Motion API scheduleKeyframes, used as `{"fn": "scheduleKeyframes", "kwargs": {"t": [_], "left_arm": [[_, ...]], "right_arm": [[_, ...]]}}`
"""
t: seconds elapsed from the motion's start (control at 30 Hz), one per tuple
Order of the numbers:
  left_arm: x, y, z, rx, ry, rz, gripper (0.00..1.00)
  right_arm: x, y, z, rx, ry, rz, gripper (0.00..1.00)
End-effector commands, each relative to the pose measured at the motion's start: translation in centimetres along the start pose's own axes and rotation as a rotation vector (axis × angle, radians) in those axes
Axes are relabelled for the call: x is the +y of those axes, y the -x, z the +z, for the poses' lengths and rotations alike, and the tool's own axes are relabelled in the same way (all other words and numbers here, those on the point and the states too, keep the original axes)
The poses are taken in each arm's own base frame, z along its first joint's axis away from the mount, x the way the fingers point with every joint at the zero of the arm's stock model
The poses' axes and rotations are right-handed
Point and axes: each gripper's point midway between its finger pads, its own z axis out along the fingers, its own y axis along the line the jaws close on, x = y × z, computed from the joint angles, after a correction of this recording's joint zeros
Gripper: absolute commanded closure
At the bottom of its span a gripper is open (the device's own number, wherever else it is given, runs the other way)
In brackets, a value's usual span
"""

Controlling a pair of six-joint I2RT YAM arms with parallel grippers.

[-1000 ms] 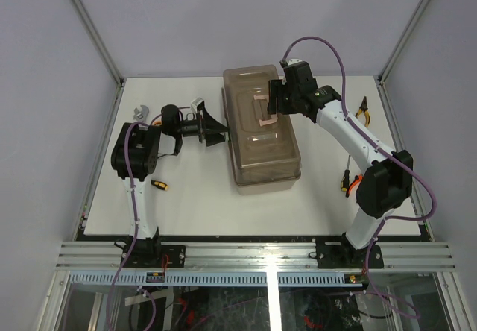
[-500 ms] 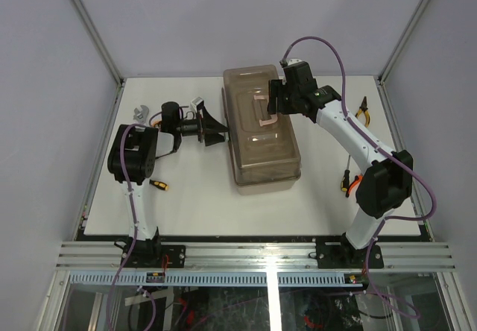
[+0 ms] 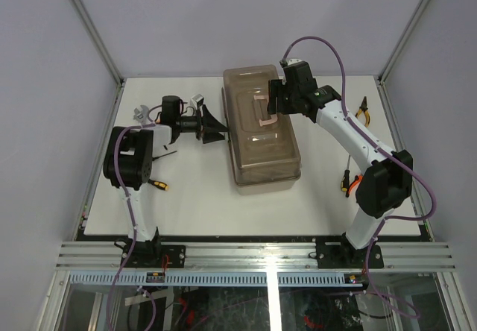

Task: Pack the tool kit

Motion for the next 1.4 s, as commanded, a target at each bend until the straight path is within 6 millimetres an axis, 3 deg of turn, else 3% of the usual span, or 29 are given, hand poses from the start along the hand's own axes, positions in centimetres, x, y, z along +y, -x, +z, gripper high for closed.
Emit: {"fn": "scheduleKeyframes", "kwargs": {"t": [0.0,0.1,0.23,0.33,0.6,1.17,1.37], "left_arm": [[3.6,-1.6,2.1,-0.009,0.156,-0.047,1.0],[3.1,-1.7,2.1,-0.002,0.147,-0.029,0.98],[3.7,-2.0,2.5,0.012,0.147,-0.015,0.66],[4.3,-1.8,3.0,0.004,0.134,-0.014,0.51],[4.1,-0.7,3.6,-0.036,0.099,0.004,0.3],[-1.7,1.4,3.6,-0.126,-0.199,0.008,0.33],[-2.4,1.6,3.6,-0.128,-0.213,0.013,0.33]], "right_arm": [[1.1,-11.8,2.0,0.407,0.029,-0.059,0.37],[1.2,-11.8,2.0,0.404,0.031,-0.059,0.37],[1.2,-11.8,1.9,0.405,0.033,-0.058,0.37],[1.1,-11.8,1.6,0.406,0.031,-0.059,0.37],[1.0,-12.0,1.3,0.416,0.027,-0.056,0.37],[1.6,-12.2,1.0,0.44,0.03,-0.044,0.38],[1.8,-12.3,1.1,0.444,0.031,-0.038,0.38]]}}
